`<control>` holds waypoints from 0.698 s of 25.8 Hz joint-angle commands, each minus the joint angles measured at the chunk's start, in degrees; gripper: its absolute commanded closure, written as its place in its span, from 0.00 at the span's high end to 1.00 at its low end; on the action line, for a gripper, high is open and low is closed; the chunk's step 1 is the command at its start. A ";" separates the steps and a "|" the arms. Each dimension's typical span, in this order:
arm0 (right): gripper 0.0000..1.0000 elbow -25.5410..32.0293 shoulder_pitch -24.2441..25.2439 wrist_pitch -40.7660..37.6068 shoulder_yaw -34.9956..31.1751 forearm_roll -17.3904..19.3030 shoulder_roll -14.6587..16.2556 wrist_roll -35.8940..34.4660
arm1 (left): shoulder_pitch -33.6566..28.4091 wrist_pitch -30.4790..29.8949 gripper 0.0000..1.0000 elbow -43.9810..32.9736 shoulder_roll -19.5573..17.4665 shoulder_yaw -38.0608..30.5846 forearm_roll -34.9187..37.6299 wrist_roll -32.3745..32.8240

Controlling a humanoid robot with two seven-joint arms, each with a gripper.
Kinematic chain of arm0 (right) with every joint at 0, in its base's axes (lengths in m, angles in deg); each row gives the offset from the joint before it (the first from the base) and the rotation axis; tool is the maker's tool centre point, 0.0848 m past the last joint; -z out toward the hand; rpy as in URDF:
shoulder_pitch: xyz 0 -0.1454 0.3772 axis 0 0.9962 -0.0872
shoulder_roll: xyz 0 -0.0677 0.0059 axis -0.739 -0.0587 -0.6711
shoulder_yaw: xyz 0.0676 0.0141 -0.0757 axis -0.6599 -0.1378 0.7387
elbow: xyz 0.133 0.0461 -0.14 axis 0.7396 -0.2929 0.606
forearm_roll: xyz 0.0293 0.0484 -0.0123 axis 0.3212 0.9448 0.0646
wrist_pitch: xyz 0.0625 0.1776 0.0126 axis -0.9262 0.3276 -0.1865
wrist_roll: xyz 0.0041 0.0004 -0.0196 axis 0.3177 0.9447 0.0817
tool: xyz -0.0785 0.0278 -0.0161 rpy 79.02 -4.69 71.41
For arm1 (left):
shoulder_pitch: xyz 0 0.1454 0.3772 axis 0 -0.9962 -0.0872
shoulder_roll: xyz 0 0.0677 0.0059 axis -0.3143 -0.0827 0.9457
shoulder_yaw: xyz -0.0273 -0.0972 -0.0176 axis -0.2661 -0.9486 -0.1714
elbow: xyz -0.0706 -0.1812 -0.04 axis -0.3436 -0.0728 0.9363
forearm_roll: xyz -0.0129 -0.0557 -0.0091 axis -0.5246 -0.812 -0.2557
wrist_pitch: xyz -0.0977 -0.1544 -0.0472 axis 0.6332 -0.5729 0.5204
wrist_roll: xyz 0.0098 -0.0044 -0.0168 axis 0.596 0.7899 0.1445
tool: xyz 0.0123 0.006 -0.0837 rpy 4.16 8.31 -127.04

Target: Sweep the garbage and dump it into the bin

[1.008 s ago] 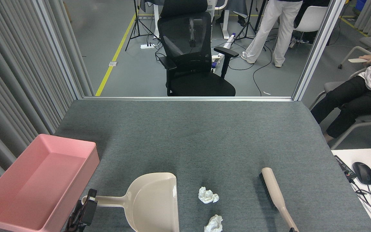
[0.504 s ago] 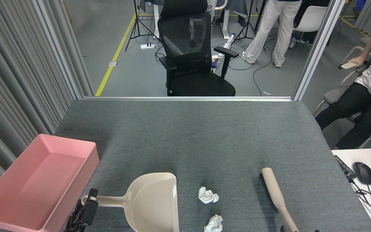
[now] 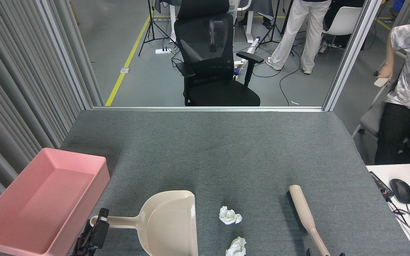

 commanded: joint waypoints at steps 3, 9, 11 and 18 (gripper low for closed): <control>0.78 -0.84 -0.48 -0.05 0.00 -0.02 0.05 -0.19 | -0.15 -0.16 0.74 -0.16 -0.09 0.71 1.04 -0.53; 0.52 -0.84 -0.65 -0.14 0.88 -0.10 0.23 -0.19 | -0.50 -1.83 0.54 -0.34 -0.09 1.32 1.57 -0.53; 0.38 -0.84 -0.56 -0.14 1.23 -0.10 0.32 -0.19 | -0.33 -1.83 0.51 -0.34 -0.09 1.32 2.09 -0.45; 0.19 -0.84 -0.56 -0.32 1.32 -0.10 0.41 -0.28 | -0.24 -1.83 0.41 0.10 -0.09 1.41 2.89 -0.53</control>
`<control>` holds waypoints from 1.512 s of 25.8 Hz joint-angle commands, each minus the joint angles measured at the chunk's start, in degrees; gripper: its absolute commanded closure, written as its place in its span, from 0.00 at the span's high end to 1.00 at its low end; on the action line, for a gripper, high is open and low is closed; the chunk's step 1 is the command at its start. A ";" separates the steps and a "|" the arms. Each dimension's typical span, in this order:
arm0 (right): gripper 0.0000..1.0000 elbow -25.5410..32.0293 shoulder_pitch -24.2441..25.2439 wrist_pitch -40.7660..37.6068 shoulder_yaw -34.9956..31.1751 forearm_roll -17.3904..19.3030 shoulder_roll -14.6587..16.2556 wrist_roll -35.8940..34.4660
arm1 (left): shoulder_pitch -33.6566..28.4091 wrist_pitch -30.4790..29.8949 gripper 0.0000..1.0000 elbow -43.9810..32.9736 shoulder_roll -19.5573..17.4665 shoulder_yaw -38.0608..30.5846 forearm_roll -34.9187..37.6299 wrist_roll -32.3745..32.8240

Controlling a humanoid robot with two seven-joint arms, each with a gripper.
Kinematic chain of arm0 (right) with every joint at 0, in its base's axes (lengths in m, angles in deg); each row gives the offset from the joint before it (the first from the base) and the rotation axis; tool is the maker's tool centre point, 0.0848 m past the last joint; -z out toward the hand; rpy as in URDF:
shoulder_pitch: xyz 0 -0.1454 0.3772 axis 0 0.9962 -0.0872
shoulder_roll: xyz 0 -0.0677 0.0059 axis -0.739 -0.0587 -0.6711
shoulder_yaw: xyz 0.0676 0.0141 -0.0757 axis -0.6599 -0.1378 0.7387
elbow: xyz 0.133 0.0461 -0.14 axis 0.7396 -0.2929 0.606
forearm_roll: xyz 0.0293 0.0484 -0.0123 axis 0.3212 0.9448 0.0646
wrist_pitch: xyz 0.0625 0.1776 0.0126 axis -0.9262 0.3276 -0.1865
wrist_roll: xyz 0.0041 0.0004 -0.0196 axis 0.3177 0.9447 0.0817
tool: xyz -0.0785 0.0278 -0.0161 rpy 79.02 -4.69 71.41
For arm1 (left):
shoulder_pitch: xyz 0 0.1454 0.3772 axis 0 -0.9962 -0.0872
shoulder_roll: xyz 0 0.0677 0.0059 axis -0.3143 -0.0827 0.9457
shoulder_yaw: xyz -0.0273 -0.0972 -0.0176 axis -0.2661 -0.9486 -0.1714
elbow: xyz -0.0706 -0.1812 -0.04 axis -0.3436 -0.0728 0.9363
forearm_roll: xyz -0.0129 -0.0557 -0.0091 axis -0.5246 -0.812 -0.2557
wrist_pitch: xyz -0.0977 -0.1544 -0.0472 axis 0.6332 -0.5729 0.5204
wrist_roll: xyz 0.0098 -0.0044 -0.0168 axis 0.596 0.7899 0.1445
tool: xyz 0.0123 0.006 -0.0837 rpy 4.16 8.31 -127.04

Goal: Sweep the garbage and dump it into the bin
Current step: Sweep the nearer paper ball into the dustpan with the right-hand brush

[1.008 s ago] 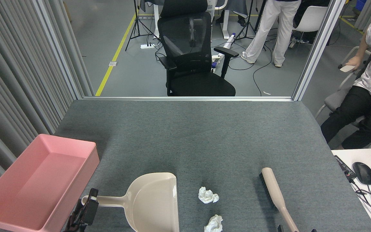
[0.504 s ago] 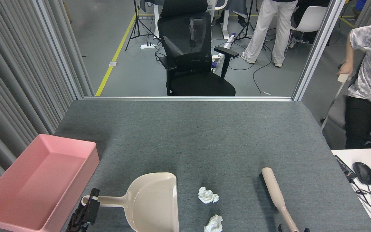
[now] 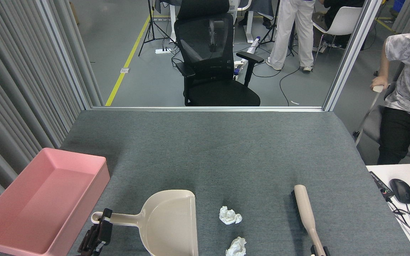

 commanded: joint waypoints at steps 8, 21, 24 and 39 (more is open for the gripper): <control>0.08 0.00 0.09 -0.47 0.14 0.00 0.02 -0.25 | 0.00 -0.11 0.37 -0.01 0.08 -0.02 0.16 -0.07; 0.00 0.53 0.80 -0.55 3.39 -0.61 0.02 -1.39 | 0.00 -0.11 0.37 0.17 0.00 -0.02 0.16 -0.07; 0.00 0.70 1.15 -0.55 5.67 -1.23 -0.16 -1.39 | 0.00 0.07 0.38 0.25 0.08 -0.02 0.25 -0.07; 0.00 2.90 4.75 9.64 31.07 -4.83 1.25 -1.48 | -0.52 0.15 0.38 -0.36 0.08 -0.02 1.04 -0.07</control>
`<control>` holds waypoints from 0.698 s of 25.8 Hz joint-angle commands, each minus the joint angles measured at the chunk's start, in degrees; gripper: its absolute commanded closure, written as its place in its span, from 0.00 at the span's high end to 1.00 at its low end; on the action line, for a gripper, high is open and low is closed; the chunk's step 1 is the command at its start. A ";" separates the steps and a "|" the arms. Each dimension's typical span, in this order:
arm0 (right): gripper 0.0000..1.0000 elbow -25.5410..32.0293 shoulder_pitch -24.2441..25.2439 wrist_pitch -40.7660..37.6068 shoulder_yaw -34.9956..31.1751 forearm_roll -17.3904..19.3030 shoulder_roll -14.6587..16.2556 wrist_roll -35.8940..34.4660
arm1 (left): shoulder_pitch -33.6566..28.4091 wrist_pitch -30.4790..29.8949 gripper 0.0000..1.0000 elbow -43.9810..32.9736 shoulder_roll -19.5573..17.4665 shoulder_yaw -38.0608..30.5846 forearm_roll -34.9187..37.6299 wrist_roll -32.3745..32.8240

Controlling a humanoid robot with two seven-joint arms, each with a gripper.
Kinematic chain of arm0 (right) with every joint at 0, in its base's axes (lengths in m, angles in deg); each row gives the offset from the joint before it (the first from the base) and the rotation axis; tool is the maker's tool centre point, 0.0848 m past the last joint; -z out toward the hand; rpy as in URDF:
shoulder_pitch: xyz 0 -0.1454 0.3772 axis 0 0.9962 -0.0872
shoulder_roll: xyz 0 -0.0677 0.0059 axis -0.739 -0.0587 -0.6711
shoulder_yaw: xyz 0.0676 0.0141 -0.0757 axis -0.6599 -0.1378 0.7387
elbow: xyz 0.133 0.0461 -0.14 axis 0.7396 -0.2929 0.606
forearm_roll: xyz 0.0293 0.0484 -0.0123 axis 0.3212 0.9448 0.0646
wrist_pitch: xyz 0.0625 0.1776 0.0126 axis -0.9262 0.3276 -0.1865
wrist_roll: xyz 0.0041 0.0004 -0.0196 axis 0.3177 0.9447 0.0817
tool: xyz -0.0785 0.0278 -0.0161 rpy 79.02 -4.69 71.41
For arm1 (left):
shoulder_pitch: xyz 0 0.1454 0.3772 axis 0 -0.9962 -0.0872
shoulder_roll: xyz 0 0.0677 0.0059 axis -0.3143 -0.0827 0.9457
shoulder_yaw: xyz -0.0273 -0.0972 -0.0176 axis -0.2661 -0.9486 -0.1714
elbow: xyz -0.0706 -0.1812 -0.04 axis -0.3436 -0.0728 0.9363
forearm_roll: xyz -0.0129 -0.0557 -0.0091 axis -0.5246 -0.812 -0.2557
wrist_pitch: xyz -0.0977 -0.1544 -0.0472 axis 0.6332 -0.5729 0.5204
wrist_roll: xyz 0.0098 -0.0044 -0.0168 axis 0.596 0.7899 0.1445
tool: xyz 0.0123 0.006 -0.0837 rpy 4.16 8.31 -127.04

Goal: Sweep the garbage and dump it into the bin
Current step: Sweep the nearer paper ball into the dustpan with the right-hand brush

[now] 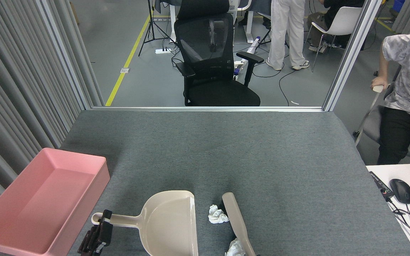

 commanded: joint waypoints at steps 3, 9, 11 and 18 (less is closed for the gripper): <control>0.00 0.64 1.17 6.15 11.58 0.49 0.46 -0.32 | -0.13 0.07 0.38 -0.29 0.07 0.09 0.08 0.10; 0.00 0.38 -0.42 8.08 17.38 2.08 -0.94 -1.38 | -0.22 0.07 0.38 -0.47 0.16 0.09 0.43 0.10; 0.00 0.29 -2.26 8.08 17.20 2.08 -1.21 -2.70 | -0.22 0.07 0.38 -0.47 0.07 0.09 0.43 0.10; 0.00 1.08 -2.35 15.46 16.77 1.46 -1.03 -8.32 | -0.22 0.07 0.38 -0.47 0.07 0.09 0.43 0.10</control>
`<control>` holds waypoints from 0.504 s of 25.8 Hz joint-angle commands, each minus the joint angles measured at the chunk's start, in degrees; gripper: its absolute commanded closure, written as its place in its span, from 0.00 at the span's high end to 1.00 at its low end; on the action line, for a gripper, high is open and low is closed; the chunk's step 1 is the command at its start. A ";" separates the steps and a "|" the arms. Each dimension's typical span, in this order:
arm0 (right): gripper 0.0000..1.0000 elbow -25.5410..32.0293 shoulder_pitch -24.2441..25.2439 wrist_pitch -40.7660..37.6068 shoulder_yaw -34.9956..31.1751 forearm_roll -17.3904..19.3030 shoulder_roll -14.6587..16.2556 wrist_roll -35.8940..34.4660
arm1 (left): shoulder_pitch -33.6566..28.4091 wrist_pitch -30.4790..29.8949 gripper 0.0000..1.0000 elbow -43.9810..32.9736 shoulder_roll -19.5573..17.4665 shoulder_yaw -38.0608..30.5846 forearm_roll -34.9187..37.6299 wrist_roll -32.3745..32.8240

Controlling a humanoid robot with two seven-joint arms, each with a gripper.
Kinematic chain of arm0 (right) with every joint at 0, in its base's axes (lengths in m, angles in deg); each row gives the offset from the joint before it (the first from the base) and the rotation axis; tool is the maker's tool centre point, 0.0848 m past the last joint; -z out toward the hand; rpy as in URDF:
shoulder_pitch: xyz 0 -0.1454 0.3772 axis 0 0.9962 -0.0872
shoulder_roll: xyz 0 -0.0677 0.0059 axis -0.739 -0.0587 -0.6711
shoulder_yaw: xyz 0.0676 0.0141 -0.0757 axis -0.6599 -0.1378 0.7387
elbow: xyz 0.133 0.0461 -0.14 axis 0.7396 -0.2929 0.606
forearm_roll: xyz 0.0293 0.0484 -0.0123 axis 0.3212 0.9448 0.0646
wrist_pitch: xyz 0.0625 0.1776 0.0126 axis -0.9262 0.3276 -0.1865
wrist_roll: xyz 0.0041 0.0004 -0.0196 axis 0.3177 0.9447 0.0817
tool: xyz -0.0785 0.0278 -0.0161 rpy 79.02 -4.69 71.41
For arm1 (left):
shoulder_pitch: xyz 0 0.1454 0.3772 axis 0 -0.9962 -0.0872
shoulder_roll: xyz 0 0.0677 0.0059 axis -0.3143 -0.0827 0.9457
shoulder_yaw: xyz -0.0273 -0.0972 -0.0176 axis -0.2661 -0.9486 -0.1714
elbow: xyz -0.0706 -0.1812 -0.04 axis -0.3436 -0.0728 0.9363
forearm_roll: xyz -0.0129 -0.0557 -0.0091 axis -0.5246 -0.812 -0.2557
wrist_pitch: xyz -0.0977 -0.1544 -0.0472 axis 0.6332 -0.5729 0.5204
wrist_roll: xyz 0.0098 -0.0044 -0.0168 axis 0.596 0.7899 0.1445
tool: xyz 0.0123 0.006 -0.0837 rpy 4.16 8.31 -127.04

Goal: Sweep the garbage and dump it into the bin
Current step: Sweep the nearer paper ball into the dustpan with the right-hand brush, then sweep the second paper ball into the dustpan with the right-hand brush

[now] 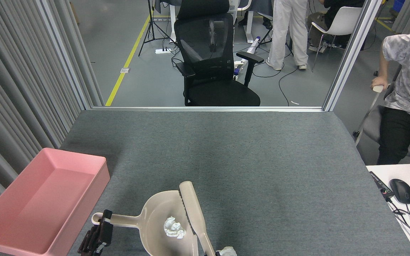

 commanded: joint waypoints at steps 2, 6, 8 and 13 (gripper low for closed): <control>0.00 1.07 0.63 6.60 -1.16 -0.38 0.52 -1.75 | 0.00 -0.05 0.38 0.00 -0.06 0.00 0.00 0.03; 0.00 4.76 5.29 4.85 -8.28 0.59 2.36 -1.48 | 0.09 -0.05 0.38 0.00 -0.06 0.00 0.00 0.03; 0.00 7.13 8.36 1.69 -10.92 1.38 3.16 -1.05 | 0.18 -0.05 0.38 0.00 0.03 0.09 0.00 0.03; 0.00 9.07 15.39 -2.18 -12.94 1.56 4.30 -0.17 | 0.18 -0.05 0.38 0.00 -0.06 0.09 0.09 0.03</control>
